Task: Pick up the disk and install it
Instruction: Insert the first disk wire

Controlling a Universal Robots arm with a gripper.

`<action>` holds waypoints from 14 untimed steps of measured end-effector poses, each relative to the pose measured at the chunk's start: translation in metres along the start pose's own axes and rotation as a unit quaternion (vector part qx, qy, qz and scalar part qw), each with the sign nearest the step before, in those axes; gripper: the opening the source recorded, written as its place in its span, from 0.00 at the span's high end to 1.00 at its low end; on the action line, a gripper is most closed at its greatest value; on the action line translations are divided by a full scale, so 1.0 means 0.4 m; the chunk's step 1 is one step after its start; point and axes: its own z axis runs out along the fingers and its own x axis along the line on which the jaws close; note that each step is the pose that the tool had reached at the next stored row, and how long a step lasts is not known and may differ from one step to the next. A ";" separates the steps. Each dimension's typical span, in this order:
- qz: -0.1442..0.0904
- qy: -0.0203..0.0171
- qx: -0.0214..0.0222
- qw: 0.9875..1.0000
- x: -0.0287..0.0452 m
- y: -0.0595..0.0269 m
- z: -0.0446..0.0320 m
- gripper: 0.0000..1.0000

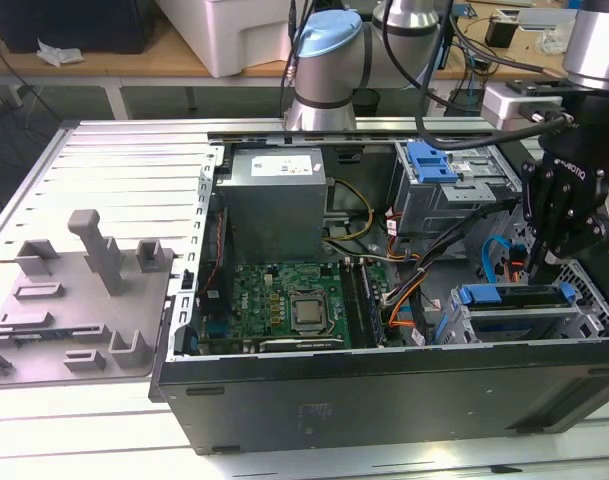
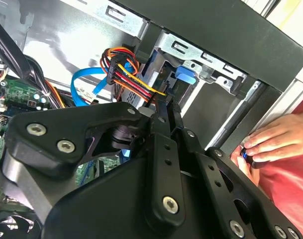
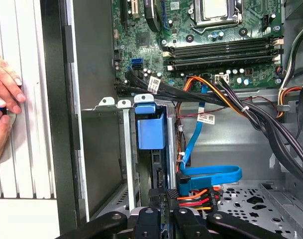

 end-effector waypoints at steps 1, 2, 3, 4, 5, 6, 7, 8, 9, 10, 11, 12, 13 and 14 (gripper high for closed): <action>0.000 -0.001 0.000 1.000 0.001 0.000 0.000 0.84; 0.000 -0.002 0.000 1.000 0.002 0.000 0.001 0.84; 0.000 -0.003 0.000 1.000 0.003 0.000 0.001 0.84; 0.000 -0.004 0.000 1.000 0.005 0.000 0.001 0.84; 0.000 -0.006 0.000 1.000 0.005 0.000 0.001 0.84; 0.000 -0.008 0.000 1.000 0.006 0.000 0.001 0.84; 0.000 -0.011 -0.001 1.000 0.006 0.000 0.001 0.84; 0.000 -0.012 -0.001 1.000 0.006 0.000 0.001 0.84; 0.000 -0.014 -0.001 1.000 0.006 0.000 0.001 0.84; 0.001 -0.015 -0.001 1.000 0.006 0.000 0.001 0.84; 0.001 -0.017 -0.001 1.000 0.006 0.000 0.002 0.84; 0.001 -0.019 -0.001 1.000 0.007 0.000 0.002 0.84; 0.001 -0.020 -0.001 1.000 0.007 0.000 0.002 0.84; 0.001 -0.022 -0.001 1.000 0.008 0.000 0.002 0.84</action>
